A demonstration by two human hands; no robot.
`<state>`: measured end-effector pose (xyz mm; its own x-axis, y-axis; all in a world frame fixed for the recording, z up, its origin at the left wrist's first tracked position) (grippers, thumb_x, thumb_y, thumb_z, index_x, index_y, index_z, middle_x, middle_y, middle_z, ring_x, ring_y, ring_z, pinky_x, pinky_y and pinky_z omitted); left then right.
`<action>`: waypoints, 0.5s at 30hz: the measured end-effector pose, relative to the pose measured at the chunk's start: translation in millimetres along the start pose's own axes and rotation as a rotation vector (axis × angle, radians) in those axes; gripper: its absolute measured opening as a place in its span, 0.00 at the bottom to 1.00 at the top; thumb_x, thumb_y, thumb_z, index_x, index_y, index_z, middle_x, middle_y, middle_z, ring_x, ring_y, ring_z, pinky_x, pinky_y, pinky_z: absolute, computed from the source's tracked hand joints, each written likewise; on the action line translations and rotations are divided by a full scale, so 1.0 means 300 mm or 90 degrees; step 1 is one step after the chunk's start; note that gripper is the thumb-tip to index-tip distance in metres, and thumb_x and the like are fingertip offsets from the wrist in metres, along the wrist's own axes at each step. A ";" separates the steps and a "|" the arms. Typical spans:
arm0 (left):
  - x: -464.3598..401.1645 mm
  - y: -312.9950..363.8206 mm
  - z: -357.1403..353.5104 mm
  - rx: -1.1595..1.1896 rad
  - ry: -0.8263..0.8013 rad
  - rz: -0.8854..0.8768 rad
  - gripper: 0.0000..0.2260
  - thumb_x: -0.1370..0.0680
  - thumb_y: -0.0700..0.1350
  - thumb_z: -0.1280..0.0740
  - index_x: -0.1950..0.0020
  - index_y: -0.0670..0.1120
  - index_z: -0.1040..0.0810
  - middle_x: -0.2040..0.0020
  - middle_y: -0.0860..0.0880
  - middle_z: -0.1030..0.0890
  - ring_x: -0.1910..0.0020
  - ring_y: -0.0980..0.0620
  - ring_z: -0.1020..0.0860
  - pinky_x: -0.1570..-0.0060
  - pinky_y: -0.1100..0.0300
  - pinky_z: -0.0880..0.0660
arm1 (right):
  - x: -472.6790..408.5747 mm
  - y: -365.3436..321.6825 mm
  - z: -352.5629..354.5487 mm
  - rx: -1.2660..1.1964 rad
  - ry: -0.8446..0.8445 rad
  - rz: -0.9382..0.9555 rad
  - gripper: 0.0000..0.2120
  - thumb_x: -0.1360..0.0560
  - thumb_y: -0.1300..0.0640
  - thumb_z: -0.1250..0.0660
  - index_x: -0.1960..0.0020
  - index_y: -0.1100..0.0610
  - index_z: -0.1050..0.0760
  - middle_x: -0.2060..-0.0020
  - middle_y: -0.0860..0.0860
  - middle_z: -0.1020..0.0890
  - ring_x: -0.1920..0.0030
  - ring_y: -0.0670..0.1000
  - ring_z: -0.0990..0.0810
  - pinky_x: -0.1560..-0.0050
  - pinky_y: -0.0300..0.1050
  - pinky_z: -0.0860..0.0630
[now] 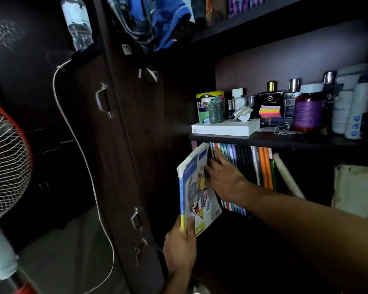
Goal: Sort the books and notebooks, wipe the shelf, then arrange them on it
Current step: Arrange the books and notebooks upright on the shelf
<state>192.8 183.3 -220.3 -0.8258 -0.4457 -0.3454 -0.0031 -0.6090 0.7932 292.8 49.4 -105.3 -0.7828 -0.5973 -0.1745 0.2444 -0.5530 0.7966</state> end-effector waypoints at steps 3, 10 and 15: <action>-0.002 -0.018 -0.017 -0.023 -0.027 0.016 0.21 0.21 0.66 0.38 0.45 0.51 0.19 0.60 0.56 0.19 0.61 0.55 0.20 0.59 0.57 0.26 | 0.050 0.002 -0.001 -0.120 0.049 -0.049 0.38 0.22 0.39 0.38 0.19 0.57 0.43 0.22 0.58 0.40 0.21 0.63 0.50 0.24 0.69 0.62; -0.016 -0.025 -0.036 -0.078 -0.093 0.087 0.24 0.23 0.70 0.36 0.41 0.52 0.19 0.50 0.53 0.17 0.48 0.48 0.18 0.52 0.58 0.26 | 0.078 -0.087 -0.100 -0.356 0.136 -0.214 0.38 0.25 0.40 0.37 0.22 0.60 0.38 0.20 0.58 0.40 0.18 0.58 0.59 0.24 0.67 0.66; -0.069 -0.037 -0.061 -0.020 -0.129 0.119 0.17 0.26 0.68 0.32 0.49 0.56 0.21 0.49 0.55 0.16 0.48 0.50 0.18 0.43 0.52 0.22 | 0.113 -0.153 -0.182 -0.497 0.266 -0.300 0.35 0.31 0.49 0.29 0.27 0.61 0.28 0.26 0.57 0.28 0.20 0.56 0.44 0.21 0.59 0.54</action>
<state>220.1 187.2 -231.0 -0.9062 -0.4141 -0.0854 0.1747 -0.5507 0.8162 286.4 22.9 -179.5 -0.6690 -0.2929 -0.6831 0.3859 -0.9224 0.0176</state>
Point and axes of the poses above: each hand's wrist, its own x-axis away from the middle knuckle, its own z-axis out of the back of the hand, y = z × x, the point moved 8 cm from there along -x, towards the middle knuckle
